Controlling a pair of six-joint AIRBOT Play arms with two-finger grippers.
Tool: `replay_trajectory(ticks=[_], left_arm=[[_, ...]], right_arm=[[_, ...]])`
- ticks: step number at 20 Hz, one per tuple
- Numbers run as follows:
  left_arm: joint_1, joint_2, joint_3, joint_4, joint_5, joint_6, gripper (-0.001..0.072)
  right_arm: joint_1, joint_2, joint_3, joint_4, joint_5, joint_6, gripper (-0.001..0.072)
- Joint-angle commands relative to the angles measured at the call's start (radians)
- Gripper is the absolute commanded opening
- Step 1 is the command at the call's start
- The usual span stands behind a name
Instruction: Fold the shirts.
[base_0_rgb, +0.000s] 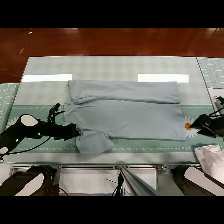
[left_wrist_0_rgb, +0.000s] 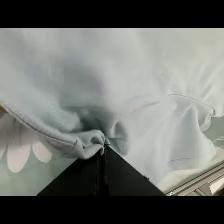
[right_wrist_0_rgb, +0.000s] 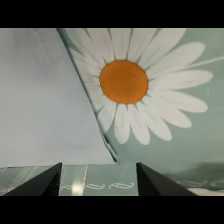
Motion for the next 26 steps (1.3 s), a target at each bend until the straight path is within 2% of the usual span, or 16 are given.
replay_trajectory(ticks=[1, 6, 10, 11, 13, 14, 15, 17, 19, 23, 26], left_arm=[[-0.003, 0.001, 0.000, -0.003, -0.003, 0.012, 0.0031], [-0.003, 0.001, 0.000, -0.003, -0.003, 0.015, 0.0031], [-0.003, 0.001, 0.000, -0.003, -0.001, 0.022, 0.0031], [-0.003, 0.001, 0.000, -0.003, -0.001, 0.023, 0.0031], [-0.003, 0.001, 0.000, -0.003, -0.001, 0.023, 0.0031], [-0.002, 0.001, 0.002, -0.003, -0.001, 0.034, 0.0031], [0.003, 0.002, 0.009, -0.003, -0.001, 0.041, 0.0031], [0.023, 0.017, 0.053, -0.003, -0.004, 0.044, 0.0031], [0.050, 0.050, 0.148, -0.010, -0.021, 0.095, 0.0031], [0.118, 0.056, 0.407, -0.011, -0.010, 0.108, 0.0030], [0.114, -0.045, 0.527, -0.030, 0.006, 0.135, 0.0030]], right_arm=[[-0.033, 0.000, -0.126, 0.016, -0.052, -0.031, 0.0547], [-0.017, 0.000, -0.158, 0.089, -0.168, -0.028, 0.0533], [0.093, -0.018, -0.158, 0.104, -0.239, 0.038, 0.0521], [0.132, -0.030, -0.158, 0.105, -0.253, 0.063, 0.0463], [0.201, -0.040, -0.157, 0.122, -0.263, 0.074, 0.0170], [0.224, -0.032, -0.151, 0.127, -0.247, 0.073, 0.0056], [0.233, -0.019, -0.135, 0.130, -0.223, 0.070, 0.0023], [0.232, 0.035, -0.069, 0.130, -0.177, 0.053, 0.0023], [0.233, 0.106, 0.023, 0.134, -0.176, 0.046, 0.0023], [0.233, 0.160, 0.146, 0.206, -0.312, 0.048, 0.0022], [0.233, 0.106, 0.149, 0.323, -0.428, 0.047, 0.0022]])
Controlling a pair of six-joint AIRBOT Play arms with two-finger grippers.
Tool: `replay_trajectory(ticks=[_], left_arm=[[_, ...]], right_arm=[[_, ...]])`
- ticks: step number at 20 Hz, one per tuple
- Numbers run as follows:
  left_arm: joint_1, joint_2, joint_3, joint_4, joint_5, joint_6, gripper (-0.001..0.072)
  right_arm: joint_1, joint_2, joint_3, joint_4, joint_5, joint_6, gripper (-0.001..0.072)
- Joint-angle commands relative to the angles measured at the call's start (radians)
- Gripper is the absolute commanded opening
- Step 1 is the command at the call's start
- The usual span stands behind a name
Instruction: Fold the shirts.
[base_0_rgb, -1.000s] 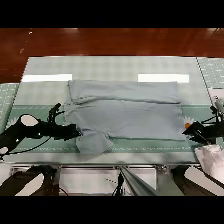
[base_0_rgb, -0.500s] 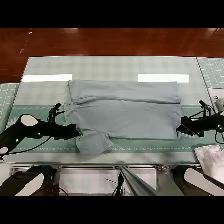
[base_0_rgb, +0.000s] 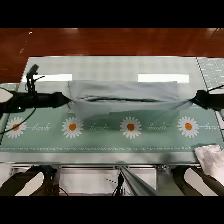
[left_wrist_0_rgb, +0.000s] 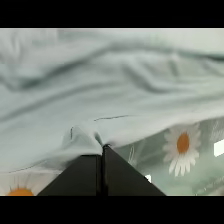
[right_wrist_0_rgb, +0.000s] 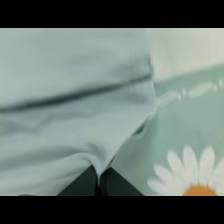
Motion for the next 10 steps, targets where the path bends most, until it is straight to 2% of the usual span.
replay_trajectory(ticks=[1, 5, 8, 10], left_arm=[[0.012, -0.113, 0.162, -0.012, 0.005, 0.028, 0.0030], [0.013, -0.334, 0.348, -0.074, 0.004, 0.028, 0.0031], [0.013, -0.506, 0.536, -0.164, -0.017, 0.027, 0.0031], [0.013, -0.607, 0.658, -0.165, -0.066, 0.016, 0.0031]], right_arm=[[0.002, -0.048, 0.031, 0.135, -0.152, -0.002, 0.0022], [0.023, -0.144, 0.035, 0.257, -0.288, -0.007, 0.0022], [0.118, -0.208, 0.035, 0.259, -0.436, -0.003, 0.0022], [0.161, -0.252, 0.039, 0.260, -0.546, 0.029, 0.0022]])
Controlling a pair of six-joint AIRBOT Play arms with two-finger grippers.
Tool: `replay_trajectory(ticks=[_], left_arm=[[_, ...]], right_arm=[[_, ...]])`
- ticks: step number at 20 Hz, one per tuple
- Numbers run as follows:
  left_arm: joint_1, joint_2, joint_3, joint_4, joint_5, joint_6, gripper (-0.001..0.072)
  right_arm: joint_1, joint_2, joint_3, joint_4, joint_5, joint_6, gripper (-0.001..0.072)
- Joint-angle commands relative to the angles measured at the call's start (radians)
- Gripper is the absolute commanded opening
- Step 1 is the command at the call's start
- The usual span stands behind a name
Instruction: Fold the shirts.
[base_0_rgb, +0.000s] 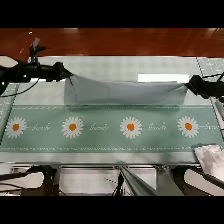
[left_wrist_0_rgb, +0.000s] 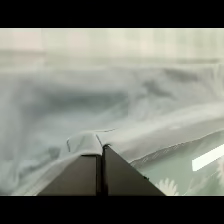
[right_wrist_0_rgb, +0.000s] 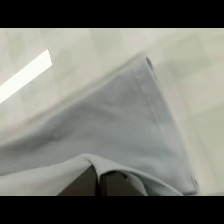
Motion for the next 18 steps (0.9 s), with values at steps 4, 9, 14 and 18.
replay_trajectory(ticks=[4, 9, 14, 18], left_arm=[[0.005, -0.289, 0.276, -0.043, -0.141, -0.008, 0.0031], [0.047, -0.337, 0.276, 0.033, -0.184, -0.024, 0.0031], [0.087, -0.338, 0.276, 0.063, -0.185, -0.060, 0.0099], [0.085, -0.338, 0.276, 0.063, -0.209, -0.060, 0.0502]], right_arm=[[0.082, -0.172, 0.080, 0.024, -0.191, 0.029, 0.0022], [0.082, -0.240, 0.114, -0.012, -0.200, 0.028, 0.0022], [0.082, -0.244, 0.114, -0.063, -0.193, 0.029, 0.0024], [0.082, -0.241, 0.114, -0.063, -0.145, 0.012, 0.0301]])
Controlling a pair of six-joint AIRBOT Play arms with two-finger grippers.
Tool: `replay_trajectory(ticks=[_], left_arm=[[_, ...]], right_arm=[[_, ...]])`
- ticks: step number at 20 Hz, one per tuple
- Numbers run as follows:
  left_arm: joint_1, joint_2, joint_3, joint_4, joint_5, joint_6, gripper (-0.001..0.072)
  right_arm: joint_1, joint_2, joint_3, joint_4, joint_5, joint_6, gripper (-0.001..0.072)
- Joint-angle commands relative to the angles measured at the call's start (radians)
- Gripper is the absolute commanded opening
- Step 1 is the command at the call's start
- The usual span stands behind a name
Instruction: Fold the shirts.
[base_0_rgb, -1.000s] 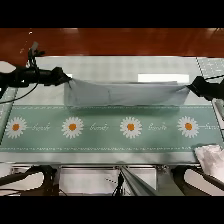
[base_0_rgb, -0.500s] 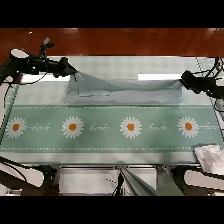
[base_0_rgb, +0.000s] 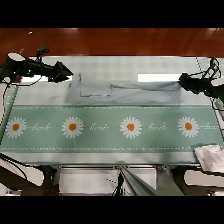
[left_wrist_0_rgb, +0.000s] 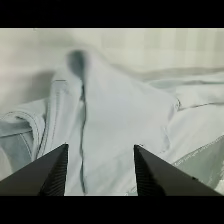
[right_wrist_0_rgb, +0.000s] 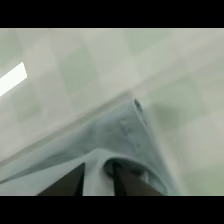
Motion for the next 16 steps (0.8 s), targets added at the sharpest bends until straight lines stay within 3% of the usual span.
replay_trajectory(ticks=[1, 6, 8, 10, 12, 13, 16], left_arm=[[0.009, -0.002, 0.001, 0.008, -0.046, -0.004, 0.0502], [0.025, -0.001, 0.001, 0.008, -0.184, -0.004, 0.0501], [0.022, 0.001, 0.001, 0.007, -0.193, -0.005, 0.0500], [0.016, 0.002, 0.001, 0.005, -0.192, -0.005, 0.0501], [0.006, 0.002, 0.001, 0.002, -0.193, -0.005, 0.0500], [-0.001, 0.003, 0.002, -0.006, -0.193, -0.004, 0.0496], [-0.021, 0.013, 0.004, -0.028, -0.192, 0.029, 0.0479]], right_arm=[[-0.006, 0.007, 0.005, -0.014, 0.063, -0.047, 0.0328], [-0.077, 0.102, 0.006, -0.220, 0.110, -0.020, 0.0356], [-0.118, 0.102, 0.006, -0.263, 0.173, 0.039, 0.0501], [-0.163, 0.069, 0.006, -0.227, 0.273, 0.055, 0.0550], [-0.188, 0.019, 0.006, -0.157, 0.348, 0.047, 0.0555], [-0.188, -0.004, 0.006, -0.124, 0.356, 0.047, 0.0588], [-0.175, -0.075, 0.006, 0.029, 0.329, 0.047, 0.0592]])
